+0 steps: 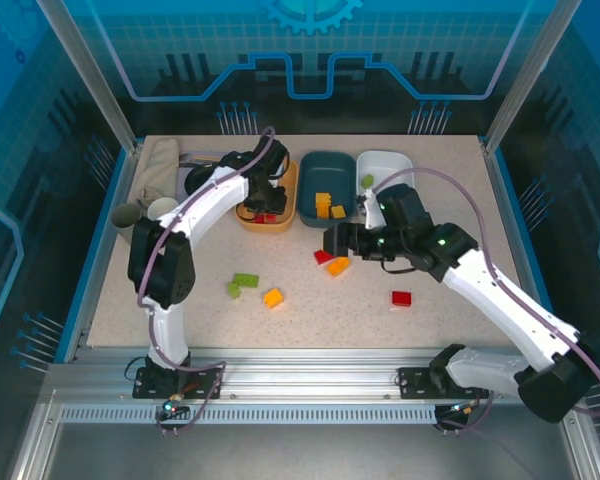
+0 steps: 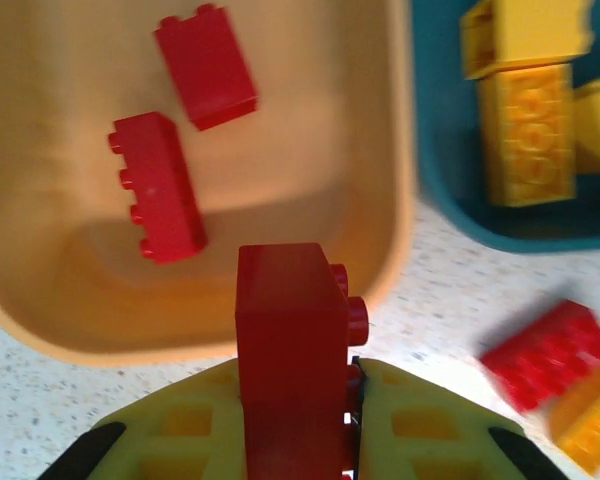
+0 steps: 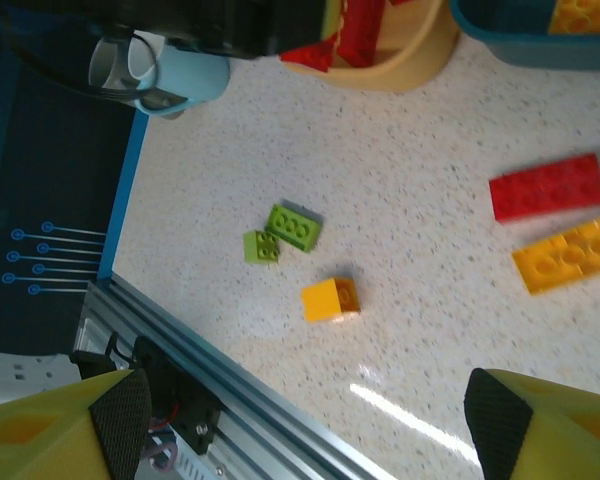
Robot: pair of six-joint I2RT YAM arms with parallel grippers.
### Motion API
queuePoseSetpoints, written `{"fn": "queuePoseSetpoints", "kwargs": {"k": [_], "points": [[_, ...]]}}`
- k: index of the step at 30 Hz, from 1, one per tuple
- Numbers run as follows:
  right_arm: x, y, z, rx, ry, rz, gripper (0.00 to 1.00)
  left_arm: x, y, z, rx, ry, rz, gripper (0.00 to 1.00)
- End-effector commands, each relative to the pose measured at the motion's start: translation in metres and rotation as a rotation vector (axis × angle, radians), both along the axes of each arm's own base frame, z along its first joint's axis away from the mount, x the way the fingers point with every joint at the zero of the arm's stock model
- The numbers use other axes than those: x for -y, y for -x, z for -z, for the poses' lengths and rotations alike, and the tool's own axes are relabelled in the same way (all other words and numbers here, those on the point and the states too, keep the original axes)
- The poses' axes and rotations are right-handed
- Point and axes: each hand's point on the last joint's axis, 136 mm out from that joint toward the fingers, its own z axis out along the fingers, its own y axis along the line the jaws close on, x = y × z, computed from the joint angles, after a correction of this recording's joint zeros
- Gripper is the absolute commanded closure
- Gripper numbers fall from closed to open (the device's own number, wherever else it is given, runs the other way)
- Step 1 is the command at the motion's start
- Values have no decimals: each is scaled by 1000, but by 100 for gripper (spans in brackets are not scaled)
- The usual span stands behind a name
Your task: Sort the legos into containers by color
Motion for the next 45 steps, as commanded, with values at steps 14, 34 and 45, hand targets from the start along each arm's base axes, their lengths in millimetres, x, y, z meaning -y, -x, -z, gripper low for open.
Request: {"fn": "queuePoseSetpoints", "kwargs": {"k": [14,34,45], "points": [[-27,-34,-5,13,-16,-19,15,-10,-39,59,-82,-74,2,81],[-34,-18,31,33,193,-158,16,-11,-23,-19,30,46,-111,41],[-114,15,96,143,447,-619,17,-84,105,-69,82,186,-550,28]]}}
